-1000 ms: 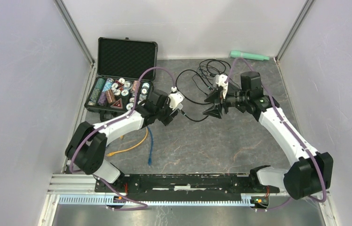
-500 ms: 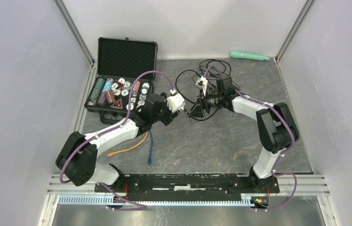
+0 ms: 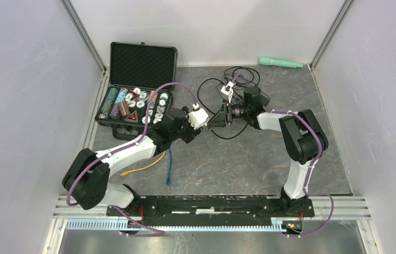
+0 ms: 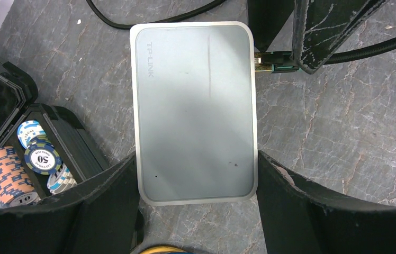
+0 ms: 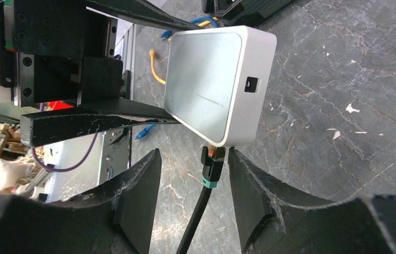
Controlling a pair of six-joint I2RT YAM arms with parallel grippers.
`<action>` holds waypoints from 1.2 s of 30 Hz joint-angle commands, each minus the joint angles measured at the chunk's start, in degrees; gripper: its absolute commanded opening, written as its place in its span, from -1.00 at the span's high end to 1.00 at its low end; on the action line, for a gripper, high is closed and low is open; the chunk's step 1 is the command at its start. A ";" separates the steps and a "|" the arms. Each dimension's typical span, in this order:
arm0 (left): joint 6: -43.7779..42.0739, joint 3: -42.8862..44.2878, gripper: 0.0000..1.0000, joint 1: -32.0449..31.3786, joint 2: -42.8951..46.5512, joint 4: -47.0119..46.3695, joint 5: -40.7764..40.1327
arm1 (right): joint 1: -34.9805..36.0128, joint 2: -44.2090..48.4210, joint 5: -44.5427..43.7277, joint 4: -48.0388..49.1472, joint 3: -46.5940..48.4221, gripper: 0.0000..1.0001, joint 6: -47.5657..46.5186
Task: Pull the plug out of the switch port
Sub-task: Pull the connector from the switch port.
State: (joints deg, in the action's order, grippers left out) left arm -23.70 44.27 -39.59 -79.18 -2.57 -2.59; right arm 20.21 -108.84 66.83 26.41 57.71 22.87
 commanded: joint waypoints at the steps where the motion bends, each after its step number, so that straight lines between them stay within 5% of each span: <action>1: -2.66 0.38 0.96 -0.40 2.13 -4.64 0.67 | 0.19 -1.09 1.82 7.41 -1.34 -0.11 4.43; 16: -1.65 0.38 0.96 -0.75 1.84 -4.64 1.60 | 0.23 -4.14 3.03 17.42 -3.32 0.12 12.00; 36: -0.97 -0.32 0.96 -0.67 2.56 -5.52 2.33 | -0.97 -7.92 4.49 30.01 -5.86 0.13 22.13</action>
State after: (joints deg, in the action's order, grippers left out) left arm -23.68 43.66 -40.01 -78.78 -3.57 -1.34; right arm 19.66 -115.72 69.67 52.58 52.47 44.10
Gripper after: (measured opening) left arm 0.777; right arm 0.454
